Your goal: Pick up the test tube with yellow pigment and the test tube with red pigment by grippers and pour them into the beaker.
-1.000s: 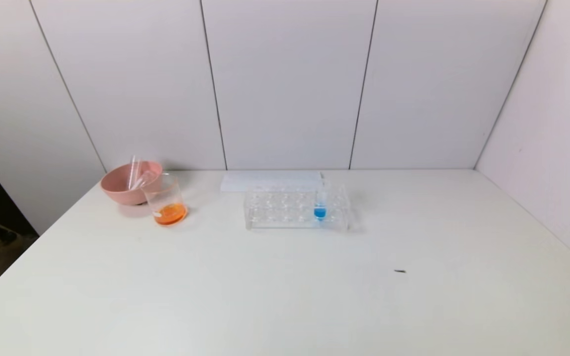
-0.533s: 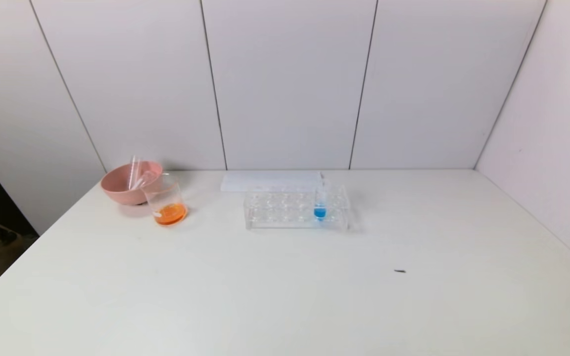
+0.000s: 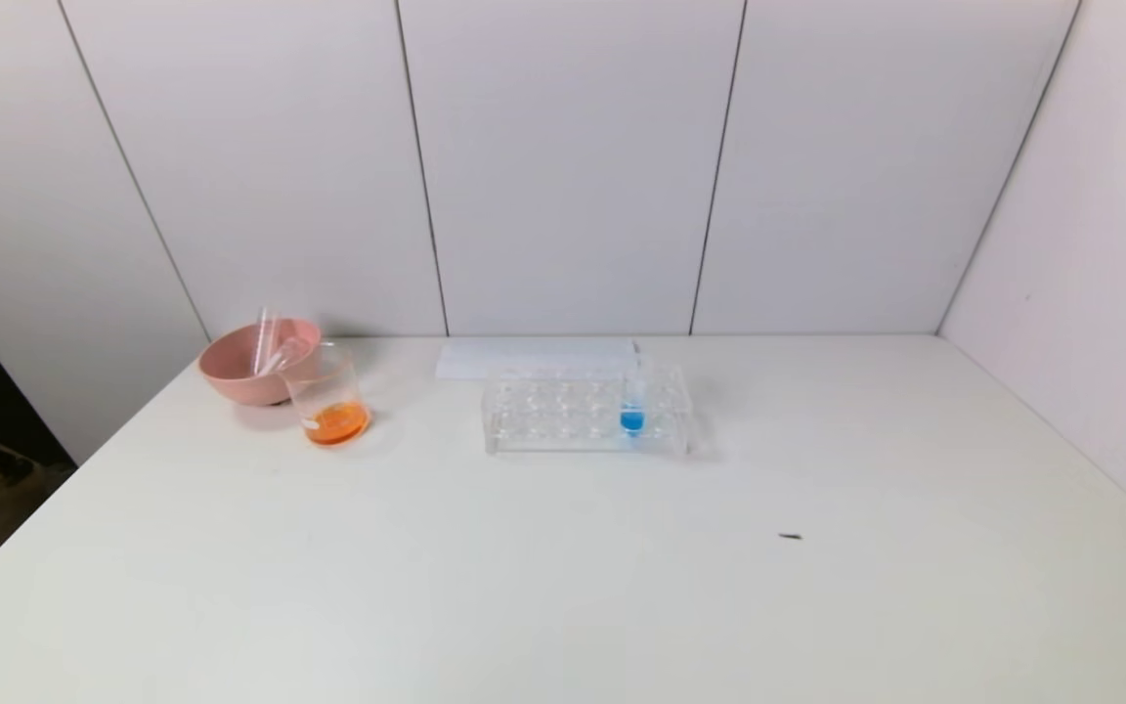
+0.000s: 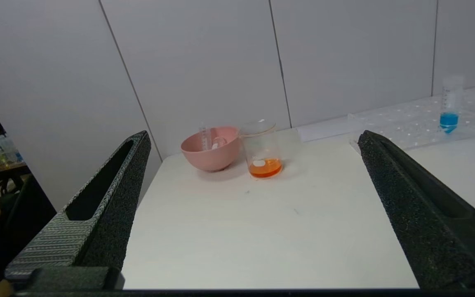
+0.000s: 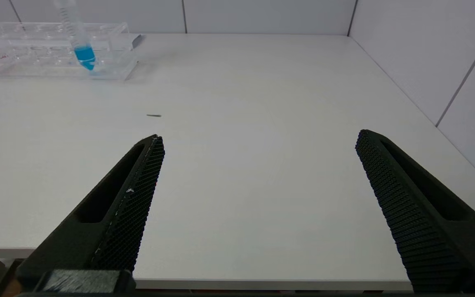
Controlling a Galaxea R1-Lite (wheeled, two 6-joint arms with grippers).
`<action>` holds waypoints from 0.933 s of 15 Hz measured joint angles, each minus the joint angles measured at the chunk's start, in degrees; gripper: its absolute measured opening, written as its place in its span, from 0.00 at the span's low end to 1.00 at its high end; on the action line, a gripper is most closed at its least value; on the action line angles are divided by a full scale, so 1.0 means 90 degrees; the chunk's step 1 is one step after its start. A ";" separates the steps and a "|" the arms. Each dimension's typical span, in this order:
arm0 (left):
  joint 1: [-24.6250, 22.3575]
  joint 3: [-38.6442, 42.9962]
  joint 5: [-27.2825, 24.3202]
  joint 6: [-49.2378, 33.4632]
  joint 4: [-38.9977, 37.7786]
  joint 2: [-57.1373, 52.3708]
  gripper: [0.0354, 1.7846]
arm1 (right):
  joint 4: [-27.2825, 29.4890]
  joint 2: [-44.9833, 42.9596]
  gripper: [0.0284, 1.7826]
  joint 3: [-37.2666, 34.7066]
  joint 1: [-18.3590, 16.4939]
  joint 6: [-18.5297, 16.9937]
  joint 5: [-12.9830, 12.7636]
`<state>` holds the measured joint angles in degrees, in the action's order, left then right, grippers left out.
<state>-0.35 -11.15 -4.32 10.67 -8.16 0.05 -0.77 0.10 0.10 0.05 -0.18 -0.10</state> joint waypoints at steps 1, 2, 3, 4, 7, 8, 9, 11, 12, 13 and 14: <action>0.0000 0.0438 0.0085 -0.0007 -0.0337 0.0000 0.99 | 0.0000 0.0000 0.95 0.0000 0.0000 0.0000 0.0000; 0.0000 0.0748 0.0146 -0.0007 -0.0600 0.0000 0.99 | 0.0003 0.0000 0.95 0.0000 0.0000 0.0003 0.0000; 0.0003 0.1010 0.0207 -0.0009 -0.0784 0.0000 0.99 | 0.0000 0.0000 0.95 0.0000 0.0000 0.0000 0.0000; 0.0005 0.1124 0.0270 -0.0007 -0.0683 0.0000 0.99 | 0.0000 0.0000 0.95 0.0000 0.0000 0.0000 0.0000; 0.0000 0.1224 0.0345 -0.0031 -0.0068 0.0000 0.99 | 0.0000 0.0000 0.95 0.0000 0.0000 0.0003 0.0000; 0.0000 0.1229 0.0379 -0.0034 0.0191 0.0003 0.99 | 0.0000 0.0000 0.95 0.0000 0.0000 0.0000 0.0000; 0.0000 0.1239 0.0455 -0.0043 0.0381 0.0003 0.99 | 0.0000 0.0000 0.95 0.0000 0.0000 0.0000 0.0000; 0.0000 0.1239 0.0456 -0.0053 0.0414 0.0003 0.99 | 0.0000 0.0000 0.95 0.0000 0.0000 0.0000 0.0000; -0.0003 0.1239 0.0438 -0.0129 0.0423 0.0003 0.99 | 0.0003 0.0000 0.95 0.0000 0.0000 0.0000 0.0000; 0.0000 0.1239 0.0404 -0.0282 0.0456 0.0003 0.99 | 0.0003 0.0000 0.95 0.0000 0.0000 0.0000 0.0000; -0.0003 0.1239 0.0345 -0.0466 0.0592 0.0003 0.99 | 0.0000 0.0000 0.95 0.0000 0.0000 0.0000 0.0000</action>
<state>-0.38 0.00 -1.21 6.47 -2.83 0.07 -0.77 0.10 0.10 0.05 -0.18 -0.10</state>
